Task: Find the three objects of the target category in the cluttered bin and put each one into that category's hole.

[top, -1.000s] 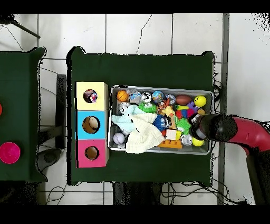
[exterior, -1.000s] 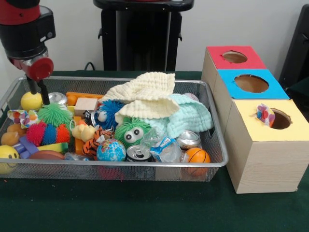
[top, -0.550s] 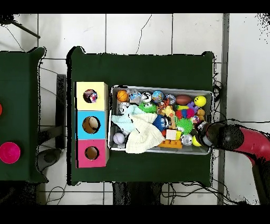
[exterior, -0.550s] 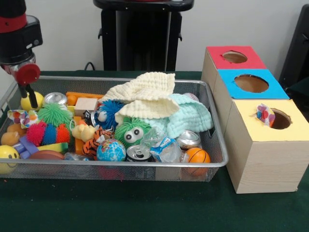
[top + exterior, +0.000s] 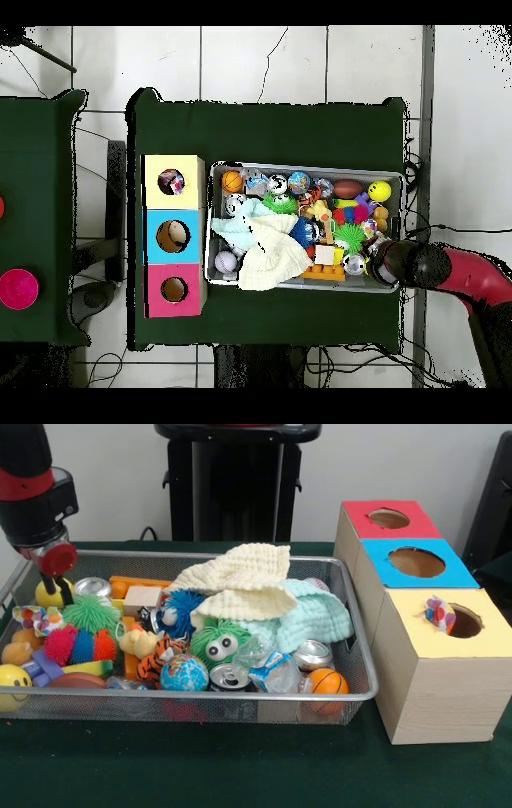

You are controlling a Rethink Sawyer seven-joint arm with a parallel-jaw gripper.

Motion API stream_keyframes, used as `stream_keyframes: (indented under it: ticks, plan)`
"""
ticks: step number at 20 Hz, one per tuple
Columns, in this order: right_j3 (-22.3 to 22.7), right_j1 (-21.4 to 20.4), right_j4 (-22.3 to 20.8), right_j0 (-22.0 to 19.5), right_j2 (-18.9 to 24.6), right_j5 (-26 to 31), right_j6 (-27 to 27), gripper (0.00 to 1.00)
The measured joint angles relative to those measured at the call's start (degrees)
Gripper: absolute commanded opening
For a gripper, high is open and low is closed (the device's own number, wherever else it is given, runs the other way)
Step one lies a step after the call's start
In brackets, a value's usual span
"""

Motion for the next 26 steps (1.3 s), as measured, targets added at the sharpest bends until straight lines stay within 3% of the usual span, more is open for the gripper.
stream_keyframes:
  ticks: [15, 26]
  plan:
    - [-0.43, 1.7, -0.42, 0.02, 3.1, -1.27, -1.98, 1.0]
    - [-5.18, 1.72, 0.09, 0.34, 4.5, 6.65, -10.31, 1.0]
